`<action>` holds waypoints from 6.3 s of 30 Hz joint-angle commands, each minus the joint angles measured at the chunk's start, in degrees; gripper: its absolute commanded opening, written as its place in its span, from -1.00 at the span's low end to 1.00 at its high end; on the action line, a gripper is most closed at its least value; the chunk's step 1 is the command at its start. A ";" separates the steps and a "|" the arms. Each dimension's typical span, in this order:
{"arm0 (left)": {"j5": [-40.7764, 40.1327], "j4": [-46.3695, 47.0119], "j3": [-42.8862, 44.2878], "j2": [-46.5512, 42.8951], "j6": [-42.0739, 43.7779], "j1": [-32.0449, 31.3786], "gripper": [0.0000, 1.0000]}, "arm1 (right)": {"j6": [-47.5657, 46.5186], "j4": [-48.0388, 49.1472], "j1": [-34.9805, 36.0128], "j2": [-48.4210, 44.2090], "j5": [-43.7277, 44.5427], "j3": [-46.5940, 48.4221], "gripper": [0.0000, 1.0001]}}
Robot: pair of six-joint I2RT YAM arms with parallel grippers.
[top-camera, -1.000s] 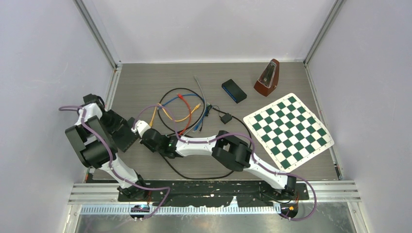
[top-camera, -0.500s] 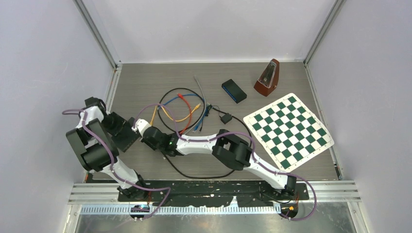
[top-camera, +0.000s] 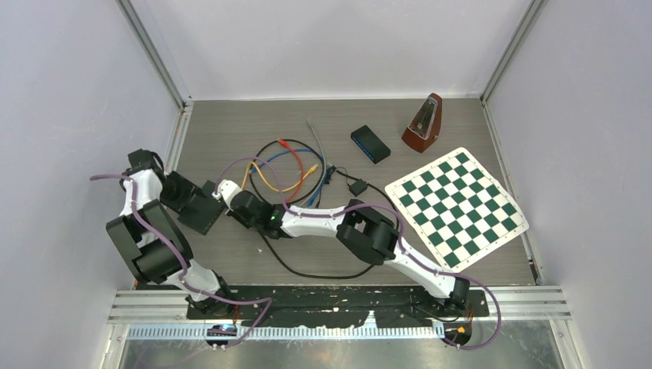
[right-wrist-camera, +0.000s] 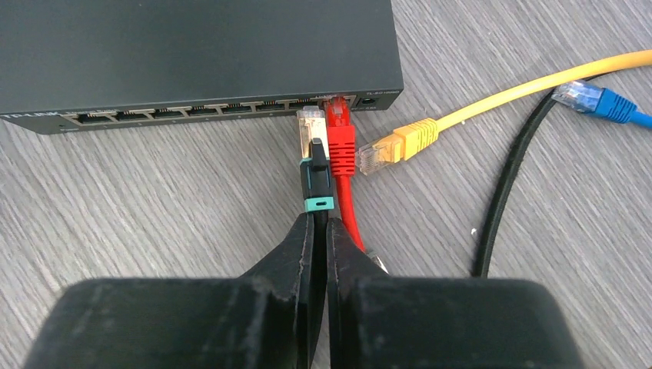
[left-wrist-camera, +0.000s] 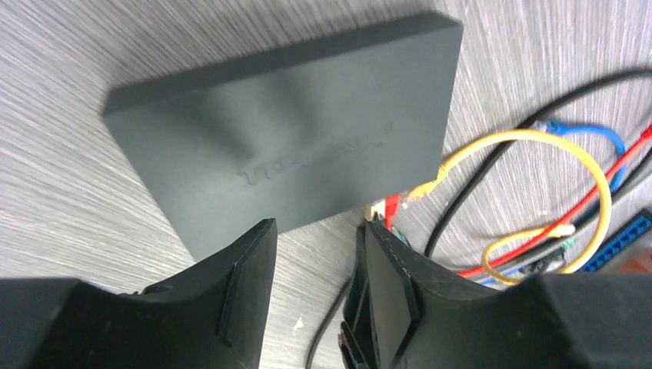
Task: Insert the plug into the switch port
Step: Insert the connector into the switch port.
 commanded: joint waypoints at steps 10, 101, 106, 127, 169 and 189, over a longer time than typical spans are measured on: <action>-12.25 -5.79 19.33 13.32 5.84 0.35 -0.01 | -2.31 -1.71 1.04 -0.58 1.23 2.67 -0.90; -7.32 -5.28 27.49 26.22 7.17 -3.39 -0.11 | 0.41 -2.62 3.08 -1.55 3.71 1.57 -0.90; -4.21 -5.66 27.33 26.44 7.71 -3.23 -0.12 | 0.33 -2.63 3.16 -1.25 3.08 1.47 -0.90; 0.17 -5.76 17.75 19.71 6.28 -2.67 -0.15 | 2.69 -7.56 4.15 -2.98 4.13 2.47 -0.90; 6.48 -5.96 12.02 17.57 5.62 -2.03 -0.17 | -4.43 3.97 4.04 1.36 7.42 2.64 -0.90; 12.37 -7.65 10.60 18.78 11.63 -2.64 -0.23 | -8.11 19.34 0.69 -2.76 -7.96 -10.89 -0.90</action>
